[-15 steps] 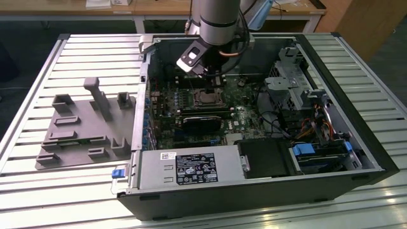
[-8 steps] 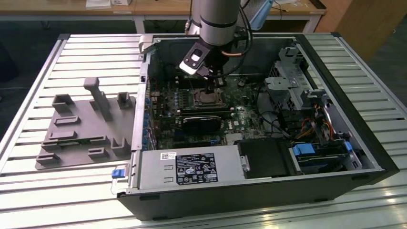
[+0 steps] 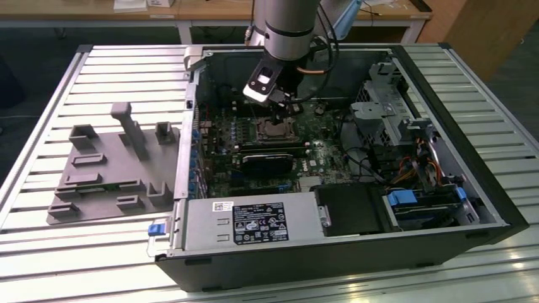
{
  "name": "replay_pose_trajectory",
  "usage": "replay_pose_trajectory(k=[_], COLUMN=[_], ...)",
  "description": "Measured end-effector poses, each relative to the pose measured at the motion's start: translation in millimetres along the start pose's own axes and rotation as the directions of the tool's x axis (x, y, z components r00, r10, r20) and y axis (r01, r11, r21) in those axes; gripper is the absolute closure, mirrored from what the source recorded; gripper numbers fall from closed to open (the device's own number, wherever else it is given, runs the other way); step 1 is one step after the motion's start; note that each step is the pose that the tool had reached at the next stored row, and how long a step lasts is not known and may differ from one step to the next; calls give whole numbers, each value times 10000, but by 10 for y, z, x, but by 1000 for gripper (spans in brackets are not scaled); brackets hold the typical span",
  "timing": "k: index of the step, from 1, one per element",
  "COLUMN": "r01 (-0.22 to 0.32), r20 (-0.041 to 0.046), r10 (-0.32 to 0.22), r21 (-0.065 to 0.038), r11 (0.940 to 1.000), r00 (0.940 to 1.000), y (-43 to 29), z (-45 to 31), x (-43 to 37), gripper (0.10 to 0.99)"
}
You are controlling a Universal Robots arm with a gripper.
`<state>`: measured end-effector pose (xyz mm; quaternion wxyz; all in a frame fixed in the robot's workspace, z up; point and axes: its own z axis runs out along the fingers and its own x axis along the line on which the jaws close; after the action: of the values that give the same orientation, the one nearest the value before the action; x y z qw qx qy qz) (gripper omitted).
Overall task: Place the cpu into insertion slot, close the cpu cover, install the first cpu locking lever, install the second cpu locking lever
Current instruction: 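Close the cpu cover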
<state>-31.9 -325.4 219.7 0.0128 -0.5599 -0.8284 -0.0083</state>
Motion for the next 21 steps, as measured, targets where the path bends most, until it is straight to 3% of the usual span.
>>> replay_pose_trajectory(k=[3, 7, 13, 21], r01=[539, 1266, 2302, 3150], r20=[-1, -2, -1, 134], r10=[-539, -1266, -2302, -3149], r21=[17, 39, 59, -95], r11=[9985, 9920, 9731, 9490], r00=[9985, 9920, 9731, 9490], y=[0, 0, 0, 0], z=[1, 2, 3, 4], x=[0, 0, 0, 0], gripper=[984, 984, 984, 984])
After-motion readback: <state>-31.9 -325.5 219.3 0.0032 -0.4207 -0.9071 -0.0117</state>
